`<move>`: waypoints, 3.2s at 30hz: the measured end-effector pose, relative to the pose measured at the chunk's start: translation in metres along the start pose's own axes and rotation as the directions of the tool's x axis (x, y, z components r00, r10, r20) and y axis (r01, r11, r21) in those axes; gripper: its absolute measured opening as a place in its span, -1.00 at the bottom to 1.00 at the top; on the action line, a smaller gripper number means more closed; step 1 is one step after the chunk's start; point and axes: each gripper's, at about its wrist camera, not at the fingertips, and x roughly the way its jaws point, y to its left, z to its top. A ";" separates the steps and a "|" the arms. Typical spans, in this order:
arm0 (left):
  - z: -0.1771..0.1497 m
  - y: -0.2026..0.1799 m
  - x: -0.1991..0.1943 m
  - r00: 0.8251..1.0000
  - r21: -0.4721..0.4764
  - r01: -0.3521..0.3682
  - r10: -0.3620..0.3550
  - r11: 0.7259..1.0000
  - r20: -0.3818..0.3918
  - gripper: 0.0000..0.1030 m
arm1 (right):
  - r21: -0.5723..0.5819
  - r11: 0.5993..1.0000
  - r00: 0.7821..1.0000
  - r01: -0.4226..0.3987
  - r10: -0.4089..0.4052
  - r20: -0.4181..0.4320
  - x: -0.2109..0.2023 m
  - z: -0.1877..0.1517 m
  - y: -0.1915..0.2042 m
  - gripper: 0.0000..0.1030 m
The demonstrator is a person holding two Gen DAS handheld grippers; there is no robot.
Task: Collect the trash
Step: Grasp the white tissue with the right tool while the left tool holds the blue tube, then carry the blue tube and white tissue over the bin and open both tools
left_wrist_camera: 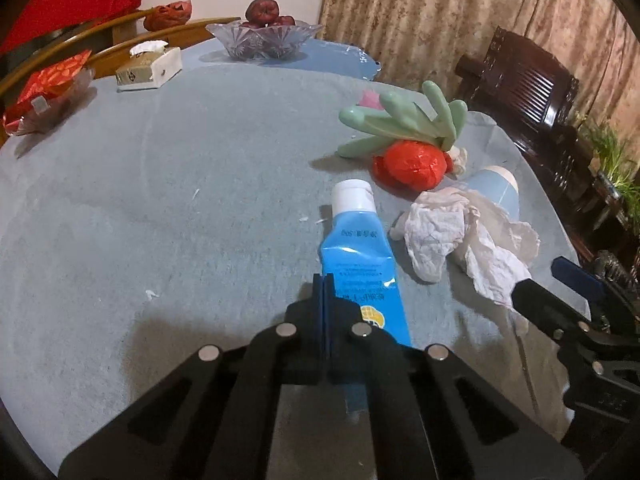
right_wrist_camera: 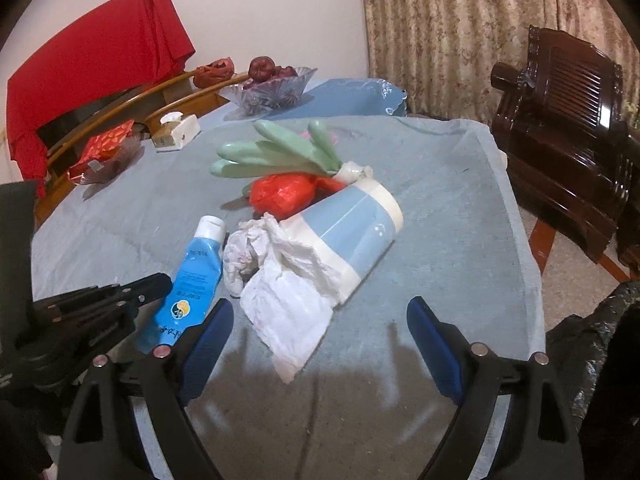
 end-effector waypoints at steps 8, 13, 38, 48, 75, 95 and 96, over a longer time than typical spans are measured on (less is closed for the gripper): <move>0.005 -0.010 0.007 0.999 -0.006 0.048 -0.048 0.999 -0.018 -0.16 | 0.007 1.000 1.000 0.014 -0.014 0.005 -0.003 0.001 -0.008 0.68; 0.013 -0.017 0.011 1.000 -0.021 0.019 -0.020 1.000 -0.011 0.29 | 0.014 1.000 1.000 0.022 -0.022 0.015 -0.005 0.004 -0.015 0.68; 0.017 0.008 0.007 0.999 -0.032 -0.030 0.031 0.999 0.017 -0.13 | 0.020 1.000 1.000 0.004 -0.005 0.022 -0.005 0.006 -0.019 0.68; 0.014 0.009 -0.007 0.999 -0.015 -0.011 0.011 1.000 0.038 -0.13 | 0.015 1.000 1.000 -0.002 0.003 -0.027 0.014 0.001 -0.008 0.60; 0.000 -0.047 -0.081 0.982 0.085 0.159 -0.166 0.984 0.088 -0.13 | 0.027 0.997 0.994 -0.070 0.068 0.080 -0.101 -0.006 -0.040 -0.80; -0.005 -0.178 -0.125 0.928 0.251 0.314 -0.352 0.916 0.121 -0.13 | 0.147 0.985 0.969 0.095 -0.125 0.212 -0.221 -0.031 -0.123 -0.80; -0.007 -0.185 -0.125 0.925 0.260 0.323 -0.361 0.910 0.117 -0.13 | 0.156 0.982 0.967 0.105 -0.137 0.213 -0.225 -0.034 -0.128 -0.80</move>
